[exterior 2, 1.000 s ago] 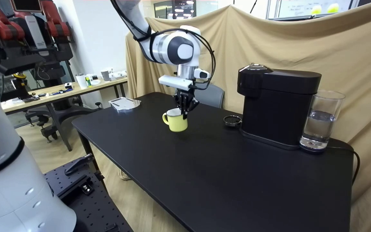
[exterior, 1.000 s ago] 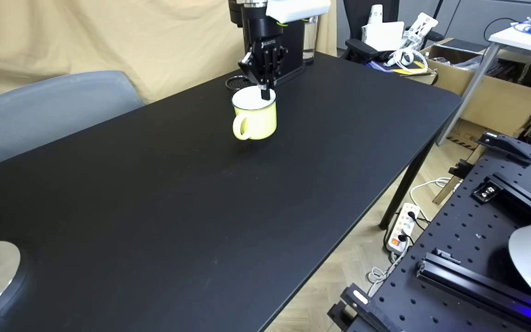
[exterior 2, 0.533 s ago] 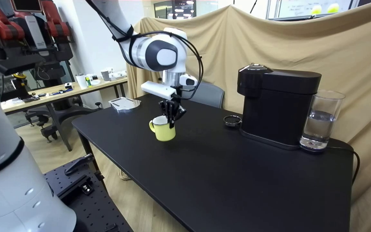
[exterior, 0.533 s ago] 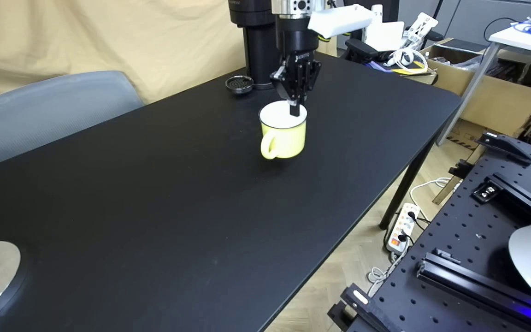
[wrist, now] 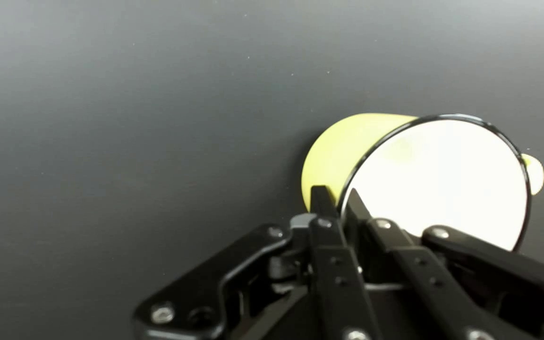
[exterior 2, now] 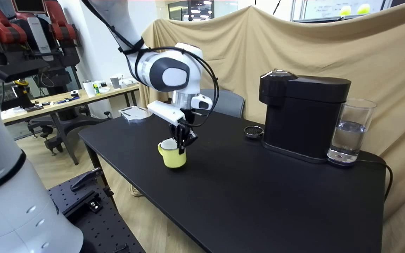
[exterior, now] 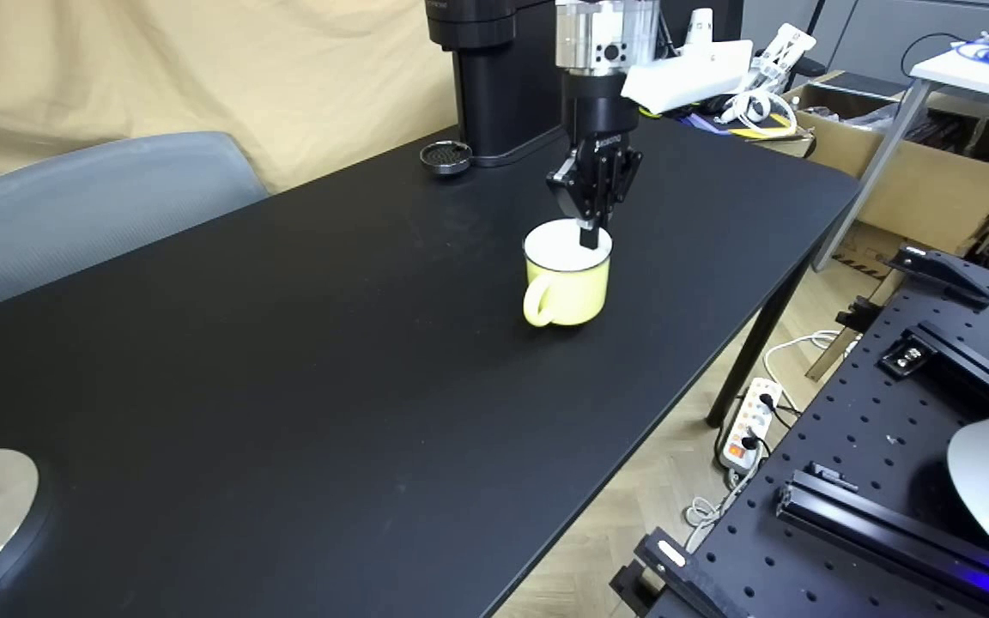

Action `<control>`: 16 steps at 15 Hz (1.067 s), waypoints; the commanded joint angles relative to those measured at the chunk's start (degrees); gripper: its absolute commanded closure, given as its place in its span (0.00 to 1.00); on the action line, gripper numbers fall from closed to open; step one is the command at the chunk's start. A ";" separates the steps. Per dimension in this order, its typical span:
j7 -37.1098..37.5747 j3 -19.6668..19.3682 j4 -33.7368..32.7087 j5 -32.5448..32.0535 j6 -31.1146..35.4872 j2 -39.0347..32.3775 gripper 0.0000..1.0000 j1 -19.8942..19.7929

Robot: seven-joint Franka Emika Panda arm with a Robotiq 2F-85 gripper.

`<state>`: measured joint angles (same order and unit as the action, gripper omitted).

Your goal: Move the mug backward slightly

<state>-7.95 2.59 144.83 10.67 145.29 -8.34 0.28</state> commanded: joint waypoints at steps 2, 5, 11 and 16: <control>-2.13 0.12 1.97 2.56 2.27 0.75 0.98 -1.11; -2.15 0.03 2.21 2.58 3.06 0.29 0.98 -1.41; -2.31 -0.05 2.34 2.74 3.77 -0.93 0.98 -1.90; -1.93 -0.18 2.18 2.54 3.82 -1.01 0.65 -1.84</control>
<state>-9.50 2.31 146.21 12.48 148.01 -9.60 -0.90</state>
